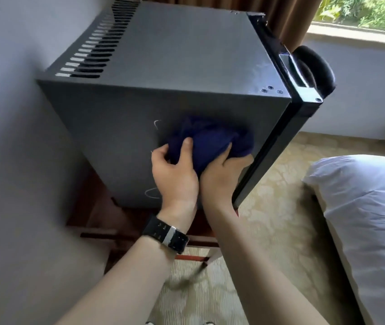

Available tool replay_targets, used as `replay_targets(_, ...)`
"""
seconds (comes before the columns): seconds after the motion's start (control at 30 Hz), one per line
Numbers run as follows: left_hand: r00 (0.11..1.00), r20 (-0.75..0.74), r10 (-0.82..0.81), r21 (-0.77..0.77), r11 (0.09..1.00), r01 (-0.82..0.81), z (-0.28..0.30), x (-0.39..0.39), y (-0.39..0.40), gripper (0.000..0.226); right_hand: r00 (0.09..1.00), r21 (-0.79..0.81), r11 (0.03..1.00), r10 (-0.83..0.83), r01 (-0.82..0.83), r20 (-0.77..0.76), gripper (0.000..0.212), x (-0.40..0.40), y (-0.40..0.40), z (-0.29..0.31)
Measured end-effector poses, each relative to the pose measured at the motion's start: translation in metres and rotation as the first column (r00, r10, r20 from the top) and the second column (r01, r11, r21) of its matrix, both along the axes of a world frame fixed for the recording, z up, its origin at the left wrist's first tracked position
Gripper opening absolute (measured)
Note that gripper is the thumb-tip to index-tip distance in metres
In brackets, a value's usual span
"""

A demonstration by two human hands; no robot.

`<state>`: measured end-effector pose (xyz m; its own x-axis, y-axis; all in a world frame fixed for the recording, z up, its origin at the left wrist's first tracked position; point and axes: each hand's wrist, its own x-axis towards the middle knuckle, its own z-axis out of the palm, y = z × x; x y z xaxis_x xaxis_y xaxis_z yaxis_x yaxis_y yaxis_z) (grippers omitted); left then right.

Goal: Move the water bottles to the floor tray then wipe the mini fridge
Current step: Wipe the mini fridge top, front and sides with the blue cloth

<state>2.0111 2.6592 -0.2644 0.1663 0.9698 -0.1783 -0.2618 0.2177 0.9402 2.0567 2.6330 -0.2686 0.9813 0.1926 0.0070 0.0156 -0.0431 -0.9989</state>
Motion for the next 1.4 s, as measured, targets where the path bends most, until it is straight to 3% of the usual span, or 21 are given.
replay_targets(0.17, 0.998, -0.058, -0.011, -0.096, 0.995, 0.006, -0.104, 0.003, -0.003, 0.021, 0.997, -0.136, 0.989, 0.039, -0.049, -0.074, 0.019, 0.002, -0.007, -0.103)
replay_targets(0.27, 0.996, -0.076, -0.036, -0.151, 0.988, 0.025, -0.167, 0.006, -0.005, 0.024, 0.992, -0.247, 0.966, 0.043, -0.071, -0.117, 0.068, 0.001, -0.005, -0.169)
replay_targets(0.3, 0.996, -0.075, -0.043, -0.175, 0.984, 0.030, -0.185, 0.007, -0.007, 0.024, 0.993, -0.276, 0.960, 0.025, -0.055, -0.112, 0.068, 0.002, -0.005, -0.187)
replay_targets(0.43, 0.993, -0.080, -0.084, -0.286, 0.957, 0.058, -0.244, 0.007, -0.012, 0.020, 0.970, -0.263, 0.962, 0.012, -0.078, -0.244, 0.018, 0.006, -0.015, -0.245)
replay_targets(0.53, 0.993, -0.066, -0.095, -0.363, 0.929, 0.065, -0.261, 0.008, -0.016, 0.019, 0.961, -0.239, 0.967, 0.020, -0.088, -0.274, 0.028, 0.010, -0.021, -0.267)
replay_targets(0.7, 0.997, -0.036, -0.068, -0.374, 0.926, 0.050, -0.211, 0.016, -0.020, 0.022, 0.956, -0.160, 0.978, 0.081, -0.130, -0.282, 0.035, 0.019, -0.029, -0.219)
replay_targets(0.9, 0.996, 0.083, -0.032, -0.245, 0.968, 0.051, -0.048, 0.036, -0.033, 0.018, 0.999, -0.104, 0.993, 0.052, -0.052, -0.003, 0.016, 0.044, -0.043, -0.061)
replay_targets(1.03, 0.986, 0.166, 0.002, -0.172, 0.985, 0.027, 0.052, 0.048, -0.037, 0.022, 0.973, -0.112, 0.994, 0.031, -0.006, 0.228, 0.021, 0.054, -0.052, 0.046)
replay_targets(1.13, 0.981, 0.193, -0.008, -0.047, 0.999, 0.017, 0.103, 0.052, -0.035, 0.024, 0.957, -0.068, 0.998, 0.027, -0.007, 0.288, 0.029, 0.065, -0.053, 0.100)
replay_targets(1.27, 0.976, 0.215, -0.039, 0.094, 0.995, 0.019, 0.120, 0.050, -0.037, 0.027, 0.960, 0.000, 1.000, 0.028, -0.029, 0.278, 0.033, 0.073, -0.051, 0.114)
replay_targets(1.4, 0.980, 0.196, 0.038, 0.150, 0.986, -0.069, 0.052, 0.056, -0.042, 0.023, 0.948, 0.091, 0.996, -0.029, 0.000, 0.318, 0.023, 0.068, -0.047, 0.049)
